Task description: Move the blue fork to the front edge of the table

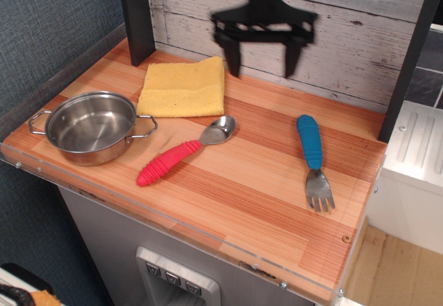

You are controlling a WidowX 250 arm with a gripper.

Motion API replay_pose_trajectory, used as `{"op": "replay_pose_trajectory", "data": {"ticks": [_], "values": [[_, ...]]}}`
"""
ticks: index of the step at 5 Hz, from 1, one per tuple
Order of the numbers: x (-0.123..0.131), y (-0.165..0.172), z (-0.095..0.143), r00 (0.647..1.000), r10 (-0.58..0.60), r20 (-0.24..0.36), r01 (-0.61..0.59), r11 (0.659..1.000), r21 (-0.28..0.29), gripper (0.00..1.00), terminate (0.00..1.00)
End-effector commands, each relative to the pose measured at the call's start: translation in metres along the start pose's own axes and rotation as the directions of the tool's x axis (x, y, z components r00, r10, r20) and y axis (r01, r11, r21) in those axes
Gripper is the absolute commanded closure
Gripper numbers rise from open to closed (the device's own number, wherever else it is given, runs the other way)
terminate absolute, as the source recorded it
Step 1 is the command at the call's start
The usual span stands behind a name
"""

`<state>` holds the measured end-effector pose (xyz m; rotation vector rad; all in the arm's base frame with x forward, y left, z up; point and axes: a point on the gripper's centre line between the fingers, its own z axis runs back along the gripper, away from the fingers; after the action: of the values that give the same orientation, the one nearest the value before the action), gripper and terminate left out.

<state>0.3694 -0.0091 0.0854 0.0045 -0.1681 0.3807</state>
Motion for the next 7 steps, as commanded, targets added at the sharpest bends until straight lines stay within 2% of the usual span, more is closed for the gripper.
{"op": "replay_pose_trajectory", "data": {"ticks": [1,4,5,7], "values": [[-0.006,-0.033,-0.001,0.986,0.16,0.037,-0.16,0.987,0.003,0.0,0.0],[-0.013,-0.049,-0.033,0.987,0.155,-0.032,-0.152,0.986,0.073,0.0,0.0],[-0.013,-0.053,-0.043,0.988,0.155,-0.027,-0.153,0.987,0.053,0.0,0.0],[-0.017,-0.055,-0.059,0.985,0.165,-0.043,-0.163,0.985,0.062,0.0,0.0]]}}
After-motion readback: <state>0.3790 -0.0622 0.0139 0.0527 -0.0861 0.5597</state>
